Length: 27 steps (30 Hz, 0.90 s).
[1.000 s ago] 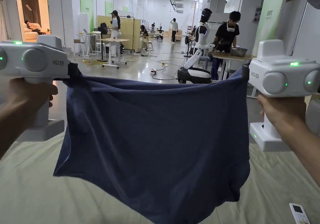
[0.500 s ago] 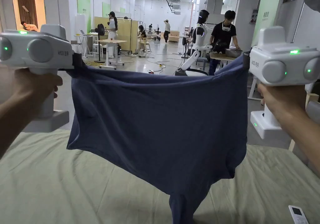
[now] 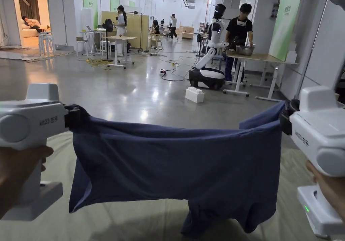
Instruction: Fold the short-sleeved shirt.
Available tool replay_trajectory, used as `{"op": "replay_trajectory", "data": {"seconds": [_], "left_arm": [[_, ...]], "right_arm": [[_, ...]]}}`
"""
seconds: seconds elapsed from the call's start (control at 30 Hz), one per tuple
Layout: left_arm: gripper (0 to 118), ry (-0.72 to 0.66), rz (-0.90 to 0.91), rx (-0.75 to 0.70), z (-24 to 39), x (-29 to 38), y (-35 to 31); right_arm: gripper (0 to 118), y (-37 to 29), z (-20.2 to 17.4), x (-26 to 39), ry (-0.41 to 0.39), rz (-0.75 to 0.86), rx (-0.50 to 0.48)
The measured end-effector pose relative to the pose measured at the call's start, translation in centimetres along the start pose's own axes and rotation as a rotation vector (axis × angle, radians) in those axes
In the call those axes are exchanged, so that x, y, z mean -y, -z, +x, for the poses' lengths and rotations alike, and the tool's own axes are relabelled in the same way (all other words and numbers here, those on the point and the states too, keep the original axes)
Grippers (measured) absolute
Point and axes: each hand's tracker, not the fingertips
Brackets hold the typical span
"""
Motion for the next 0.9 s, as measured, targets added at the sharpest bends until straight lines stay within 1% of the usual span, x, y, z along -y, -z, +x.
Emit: {"op": "replay_trajectory", "data": {"seconds": [0.13,0.23,0.4,0.53,0.63,0.7,0.8,0.83,0.87,0.9], "left_arm": [[7,0.006,-0.004,0.019,0.0,3.0,-4.8],[7,-0.039,-0.029,0.025,-0.4,5.8,-7.8],[7,-0.043,-0.083,0.035,-0.5,10.5,-12.1],[7,-0.083,-0.168,0.038,-0.7,14.3,-14.5],[7,-0.077,-0.286,0.041,-0.8,17.8,-14.9],[7,-0.067,-0.377,0.035,-0.6,20.4,-14.6],[7,-0.109,-0.510,0.048,-0.6,24.4,-13.2],[7,-0.105,-0.514,0.039,-0.9,26.1,-12.1],[7,-0.111,-0.613,0.030,-0.9,28.0,-11.3],[7,-0.098,-0.653,0.019,-0.6,29.2,-10.6]], "right_arm": [[6,-5.6,0.8,1.4,-0.013,-0.008,-0.011],[6,-9.0,0.9,2.8,-0.024,-0.039,-0.036],[6,-14.4,0.7,5.4,-0.023,-0.124,-0.079],[6,-17.9,-0.1,8.2,-0.024,-0.233,-0.141],[6,-19.4,-1.1,11.4,-0.002,-0.351,-0.203],[6,-19.8,-2.0,13.7,-0.002,-0.442,-0.240],[6,-19.4,-3.9,17.9,0.019,-0.585,-0.295],[6,-19.2,-4.7,19.4,0.030,-0.647,-0.328],[6,-18.7,-5.4,20.8,-0.004,-0.663,-0.319],[6,-18.4,-6.0,22.1,-0.008,-0.717,-0.329]]}}
